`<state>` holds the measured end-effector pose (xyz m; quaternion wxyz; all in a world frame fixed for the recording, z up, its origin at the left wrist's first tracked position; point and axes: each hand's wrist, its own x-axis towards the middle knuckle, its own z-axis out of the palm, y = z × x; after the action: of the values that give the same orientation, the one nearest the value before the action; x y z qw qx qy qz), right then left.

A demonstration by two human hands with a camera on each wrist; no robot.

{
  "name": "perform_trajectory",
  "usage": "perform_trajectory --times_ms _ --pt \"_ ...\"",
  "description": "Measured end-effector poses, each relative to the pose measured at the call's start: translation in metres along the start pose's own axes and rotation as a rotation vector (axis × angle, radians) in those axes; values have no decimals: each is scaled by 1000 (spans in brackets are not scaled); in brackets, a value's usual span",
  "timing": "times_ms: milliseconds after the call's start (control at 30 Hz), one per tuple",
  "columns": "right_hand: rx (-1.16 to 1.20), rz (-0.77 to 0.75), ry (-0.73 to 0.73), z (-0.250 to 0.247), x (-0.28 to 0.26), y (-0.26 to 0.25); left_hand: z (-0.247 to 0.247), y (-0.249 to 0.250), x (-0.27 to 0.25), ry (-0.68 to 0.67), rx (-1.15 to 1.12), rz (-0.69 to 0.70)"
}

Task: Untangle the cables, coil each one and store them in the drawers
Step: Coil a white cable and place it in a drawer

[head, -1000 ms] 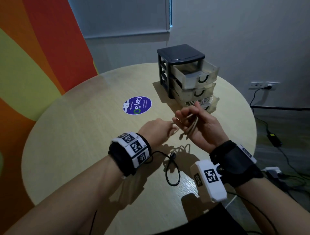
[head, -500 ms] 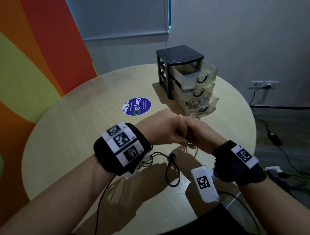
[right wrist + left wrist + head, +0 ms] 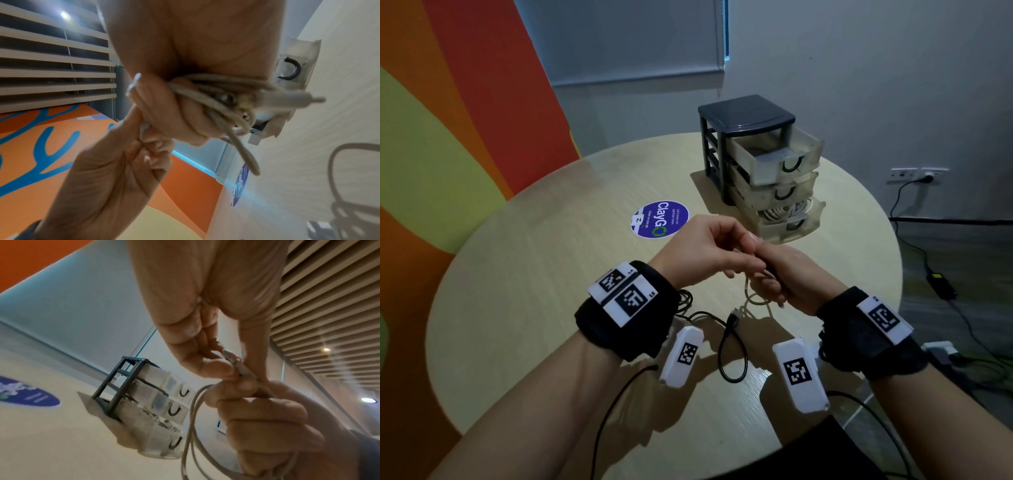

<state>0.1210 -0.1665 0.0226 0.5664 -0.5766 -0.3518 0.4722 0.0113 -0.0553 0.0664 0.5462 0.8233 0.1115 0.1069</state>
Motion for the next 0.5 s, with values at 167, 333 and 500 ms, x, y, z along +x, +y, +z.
perform_trajectory --times_ms 167,333,500 --pt "-40 28 39 -7 2 0 -8 -11 0 29 -47 -79" --pt "115 74 42 -5 7 -2 -10 -18 3 15 -89 -97" --pt "478 119 -138 3 7 -6 3 -19 9 87 125 -34"
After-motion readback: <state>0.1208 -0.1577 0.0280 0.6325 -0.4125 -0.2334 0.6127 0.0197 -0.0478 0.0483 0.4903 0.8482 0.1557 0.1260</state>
